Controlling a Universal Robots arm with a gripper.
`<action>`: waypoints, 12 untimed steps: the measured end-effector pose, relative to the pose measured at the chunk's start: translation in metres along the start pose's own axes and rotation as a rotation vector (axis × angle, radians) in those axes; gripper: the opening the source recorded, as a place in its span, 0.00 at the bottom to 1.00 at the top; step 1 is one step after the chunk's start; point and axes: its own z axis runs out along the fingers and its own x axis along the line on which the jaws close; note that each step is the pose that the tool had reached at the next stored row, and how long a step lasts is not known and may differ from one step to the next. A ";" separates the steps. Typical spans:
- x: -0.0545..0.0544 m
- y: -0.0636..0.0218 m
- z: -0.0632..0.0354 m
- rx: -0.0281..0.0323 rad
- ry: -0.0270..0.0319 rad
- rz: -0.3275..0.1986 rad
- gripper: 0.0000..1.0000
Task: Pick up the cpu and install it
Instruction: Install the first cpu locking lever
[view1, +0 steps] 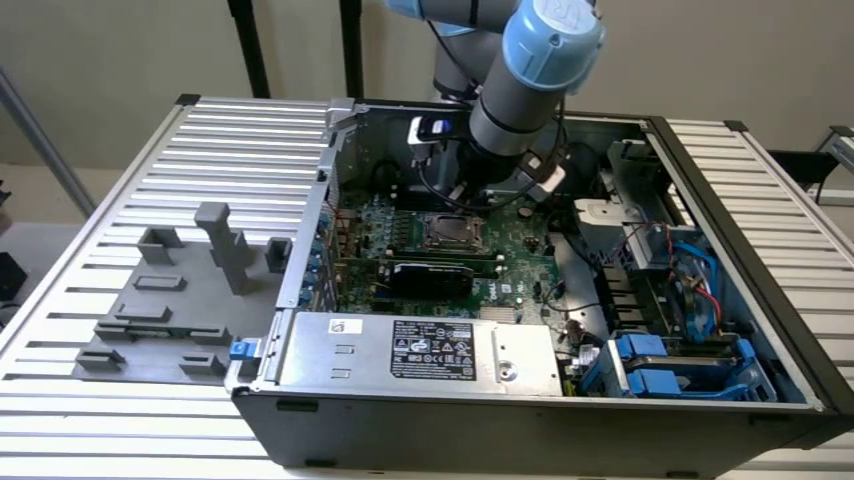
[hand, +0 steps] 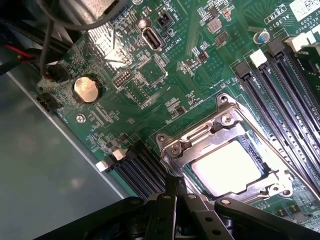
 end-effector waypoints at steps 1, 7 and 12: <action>0.000 0.0004 -0.0001 0.0000 -0.0001 0.000 0.11; -0.003 -0.0001 -0.0003 0.0000 -0.0005 0.000 0.11; -0.010 -0.0091 0.0001 0.0002 -0.0003 0.000 0.11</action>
